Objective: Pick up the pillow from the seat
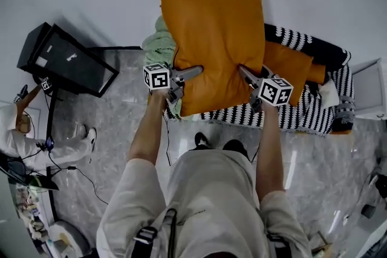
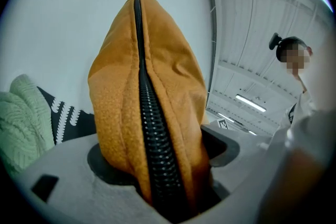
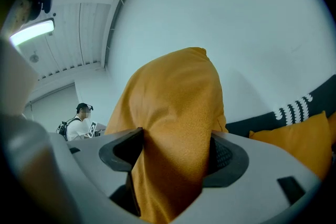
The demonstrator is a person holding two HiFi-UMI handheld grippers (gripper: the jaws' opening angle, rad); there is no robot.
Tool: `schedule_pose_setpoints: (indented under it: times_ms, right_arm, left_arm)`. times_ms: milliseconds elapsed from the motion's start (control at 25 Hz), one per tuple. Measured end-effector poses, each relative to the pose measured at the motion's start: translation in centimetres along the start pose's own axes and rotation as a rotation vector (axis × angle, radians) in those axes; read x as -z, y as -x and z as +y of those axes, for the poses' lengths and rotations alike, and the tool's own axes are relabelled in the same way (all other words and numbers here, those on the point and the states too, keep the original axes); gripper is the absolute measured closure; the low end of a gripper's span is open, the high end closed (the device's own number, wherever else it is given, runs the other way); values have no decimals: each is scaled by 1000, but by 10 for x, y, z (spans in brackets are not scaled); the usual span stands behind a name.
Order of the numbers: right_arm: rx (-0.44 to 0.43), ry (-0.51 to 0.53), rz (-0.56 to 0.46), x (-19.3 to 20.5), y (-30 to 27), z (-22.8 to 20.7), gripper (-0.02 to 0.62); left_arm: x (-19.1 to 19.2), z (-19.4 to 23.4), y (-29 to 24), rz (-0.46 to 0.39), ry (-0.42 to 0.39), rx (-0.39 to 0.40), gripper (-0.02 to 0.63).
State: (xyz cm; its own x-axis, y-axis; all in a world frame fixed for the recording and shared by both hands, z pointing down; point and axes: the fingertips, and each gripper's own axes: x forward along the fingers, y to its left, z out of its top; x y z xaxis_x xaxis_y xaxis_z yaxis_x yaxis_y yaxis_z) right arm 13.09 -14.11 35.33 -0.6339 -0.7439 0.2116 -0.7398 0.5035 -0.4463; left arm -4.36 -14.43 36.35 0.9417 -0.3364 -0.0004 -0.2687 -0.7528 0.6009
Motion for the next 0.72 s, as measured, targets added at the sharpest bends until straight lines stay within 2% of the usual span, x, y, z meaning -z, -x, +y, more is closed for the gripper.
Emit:
schedule_pose_setpoints:
  times_ms: [200, 720]
  right_arm:
    - [-3, 35, -29, -27, 36, 3, 275]
    - [-32, 40, -69, -41, 144, 5, 275]
  left_arm:
    - [-10, -38, -22, -23, -47, 10, 249]
    - [13, -135, -60, -12, -119, 21, 245]
